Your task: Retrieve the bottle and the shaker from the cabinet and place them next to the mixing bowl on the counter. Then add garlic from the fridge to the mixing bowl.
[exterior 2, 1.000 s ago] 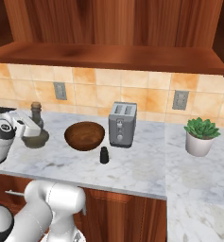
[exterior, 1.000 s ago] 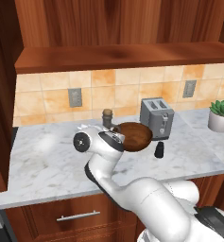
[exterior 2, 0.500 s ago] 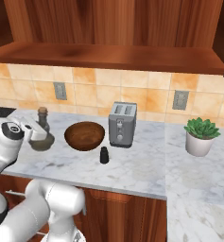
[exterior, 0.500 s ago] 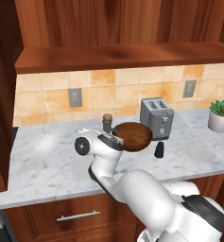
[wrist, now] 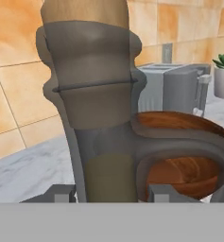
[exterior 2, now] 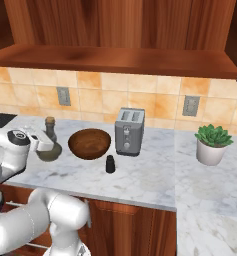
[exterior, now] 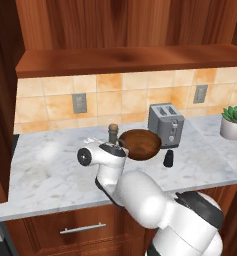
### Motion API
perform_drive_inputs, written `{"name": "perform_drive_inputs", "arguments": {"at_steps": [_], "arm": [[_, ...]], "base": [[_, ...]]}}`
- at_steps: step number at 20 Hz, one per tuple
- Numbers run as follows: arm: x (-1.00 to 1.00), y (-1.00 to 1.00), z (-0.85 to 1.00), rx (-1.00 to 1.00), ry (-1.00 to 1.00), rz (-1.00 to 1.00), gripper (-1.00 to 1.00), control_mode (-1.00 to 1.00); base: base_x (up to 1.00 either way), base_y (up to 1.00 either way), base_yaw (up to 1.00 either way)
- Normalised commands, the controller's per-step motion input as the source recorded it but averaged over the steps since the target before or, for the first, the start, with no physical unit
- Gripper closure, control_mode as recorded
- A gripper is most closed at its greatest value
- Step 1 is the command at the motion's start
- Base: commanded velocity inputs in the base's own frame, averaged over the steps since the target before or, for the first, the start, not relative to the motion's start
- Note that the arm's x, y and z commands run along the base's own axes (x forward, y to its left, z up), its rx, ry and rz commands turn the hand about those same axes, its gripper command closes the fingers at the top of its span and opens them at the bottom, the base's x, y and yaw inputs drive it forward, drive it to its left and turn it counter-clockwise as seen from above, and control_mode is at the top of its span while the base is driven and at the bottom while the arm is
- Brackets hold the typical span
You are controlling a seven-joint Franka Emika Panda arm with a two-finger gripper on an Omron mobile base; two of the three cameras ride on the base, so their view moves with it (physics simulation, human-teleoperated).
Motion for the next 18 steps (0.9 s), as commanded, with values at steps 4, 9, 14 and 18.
{"name": "perform_drive_inputs", "arguments": {"at_steps": [4,9,14,18], "arm": [[0.19,0.00,-0.26,-0.04,0.00,-0.05,1.00,-1.00],[0.16,0.01,-0.35,-0.08,0.00,-0.04,1.00,-1.00],[0.15,0.06,-0.30,-0.06,-0.02,-0.02,1.00,-1.00],[0.08,0.06,-0.21,-0.01,-0.05,0.00,1.00,-1.00]], "base": [[0.00,0.00,0.00],[0.00,0.00,0.00],[0.00,0.00,0.00],[0.00,0.00,0.00]]}}
